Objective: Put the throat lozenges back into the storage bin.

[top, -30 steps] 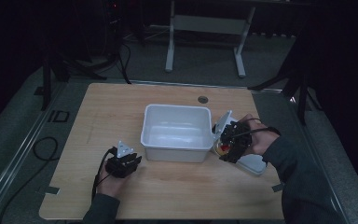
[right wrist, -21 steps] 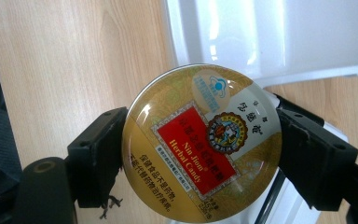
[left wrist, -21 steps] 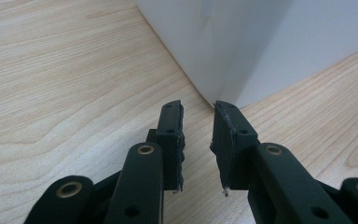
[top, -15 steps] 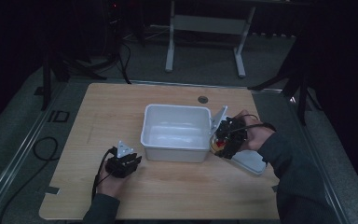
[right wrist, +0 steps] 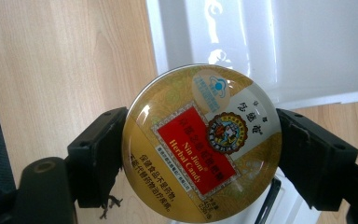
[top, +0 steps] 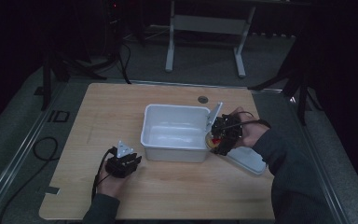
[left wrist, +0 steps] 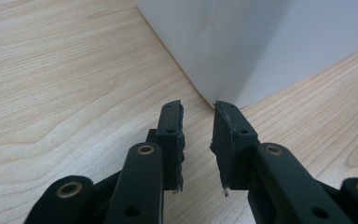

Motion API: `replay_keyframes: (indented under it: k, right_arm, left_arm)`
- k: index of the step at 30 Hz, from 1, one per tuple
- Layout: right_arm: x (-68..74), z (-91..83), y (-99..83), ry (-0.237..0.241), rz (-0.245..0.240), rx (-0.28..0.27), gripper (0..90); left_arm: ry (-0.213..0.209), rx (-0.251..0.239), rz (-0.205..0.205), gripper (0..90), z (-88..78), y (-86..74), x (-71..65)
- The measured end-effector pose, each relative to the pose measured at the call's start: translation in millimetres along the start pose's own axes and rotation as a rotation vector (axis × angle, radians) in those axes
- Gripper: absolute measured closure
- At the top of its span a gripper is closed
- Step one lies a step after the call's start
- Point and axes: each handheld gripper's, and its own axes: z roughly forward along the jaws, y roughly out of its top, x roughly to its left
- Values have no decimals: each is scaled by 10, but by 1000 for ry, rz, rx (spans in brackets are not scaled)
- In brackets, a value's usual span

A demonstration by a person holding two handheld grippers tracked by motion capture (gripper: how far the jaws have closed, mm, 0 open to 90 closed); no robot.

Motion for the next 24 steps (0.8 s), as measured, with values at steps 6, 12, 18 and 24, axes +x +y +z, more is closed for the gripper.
replay_keyframes:
  k: [6,12,18,24]
  right_arm:
    - [-49,25,55,5,15,-1,203]
    - [-77,41,99,4,12,-3,203]
    - [-98,68,143,4,16,5,203]
    - [-123,99,222,4,17,11,202]
  left_arm:
    - [0,1,0,729,-1,0,1]
    - [0,0,1,729,0,0,1]
    - [-1,0,0,728,-1,0,2]
    - [-1,0,0,728,3,0,1]
